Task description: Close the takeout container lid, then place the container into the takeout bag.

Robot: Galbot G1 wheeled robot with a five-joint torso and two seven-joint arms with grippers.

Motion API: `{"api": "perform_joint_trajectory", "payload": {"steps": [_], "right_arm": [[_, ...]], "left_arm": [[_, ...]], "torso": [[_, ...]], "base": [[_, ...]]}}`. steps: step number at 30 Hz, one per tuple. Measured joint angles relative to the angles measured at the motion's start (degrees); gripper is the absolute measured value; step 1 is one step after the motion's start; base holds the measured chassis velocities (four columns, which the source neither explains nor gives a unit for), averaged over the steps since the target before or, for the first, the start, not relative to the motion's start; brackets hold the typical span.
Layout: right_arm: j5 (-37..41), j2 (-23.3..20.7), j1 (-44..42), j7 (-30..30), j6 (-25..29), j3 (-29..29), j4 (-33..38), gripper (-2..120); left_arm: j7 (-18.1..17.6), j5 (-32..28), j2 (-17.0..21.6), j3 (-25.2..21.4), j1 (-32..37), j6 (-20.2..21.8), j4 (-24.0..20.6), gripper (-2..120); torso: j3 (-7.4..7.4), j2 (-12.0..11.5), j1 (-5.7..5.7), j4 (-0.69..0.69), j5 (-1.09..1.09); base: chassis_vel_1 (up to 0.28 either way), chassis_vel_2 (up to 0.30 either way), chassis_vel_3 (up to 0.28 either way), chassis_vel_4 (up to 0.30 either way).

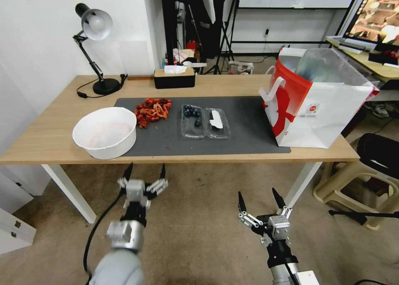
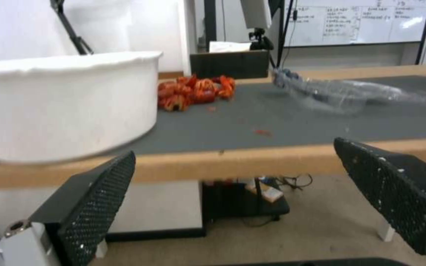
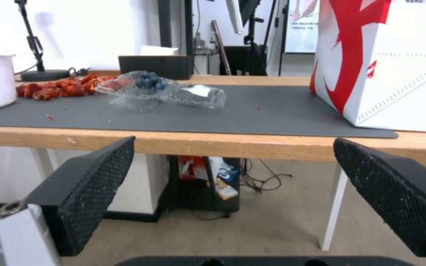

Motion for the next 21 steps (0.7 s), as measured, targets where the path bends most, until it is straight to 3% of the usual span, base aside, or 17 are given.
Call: {"api": "perform_joint_trajectory", "payload": {"steps": [5, 8, 14, 17, 21], "right_arm": [[0.8, 0.0, 0.1, -0.3, 0.0, 0.1, 0.2, 100], [5.3, 0.0, 0.4, -0.7, -1.3, -0.7, 0.7, 100], [26.7, -2.1, 4.3, 1.9, -9.5, -3.5, 4.9, 100], [35.9, -2.3, 7.1, 4.2, -12.9, -3.1, 6.9, 100], [48.0, -3.4, 14.1, 8.3, -17.4, -3.5, 6.7, 100]], "left_arm": [[0.4, 0.1, -0.9, -0.6, 1.6, -1.9, 1.2, 100], [0.6, 0.0, -1.1, -0.9, 1.9, -2.3, 1.5, 100], [1.0, -0.7, -0.6, -0.2, -0.1, -2.2, 2.7, 100], [1.6, -1.6, 0.5, 0.8, -2.2, -1.4, 3.2, 100], [2.0, -2.6, 0.6, 0.7, -2.2, -0.9, 3.2, 100]], "torso": [[0.0, 0.0, 0.0, -0.01, 0.0], [0.0, 0.0, 0.0, -0.01, 0.0], [0.0, 0.0, 0.0, 0.02, 0.0], [0.01, 0.0, 0.01, -0.1, -0.04], [0.0, 0.0, 0.01, 0.02, 0.0]], "base": [[0.0, 0.0, 0.0, 0.0], [0.0, 0.0, 0.0, 0.0], [0.0, 0.0, 0.0, 0.0], [0.0, 0.0, 0.0, 0.0], [0.0, 0.0, 0.0, 0.0]]}}
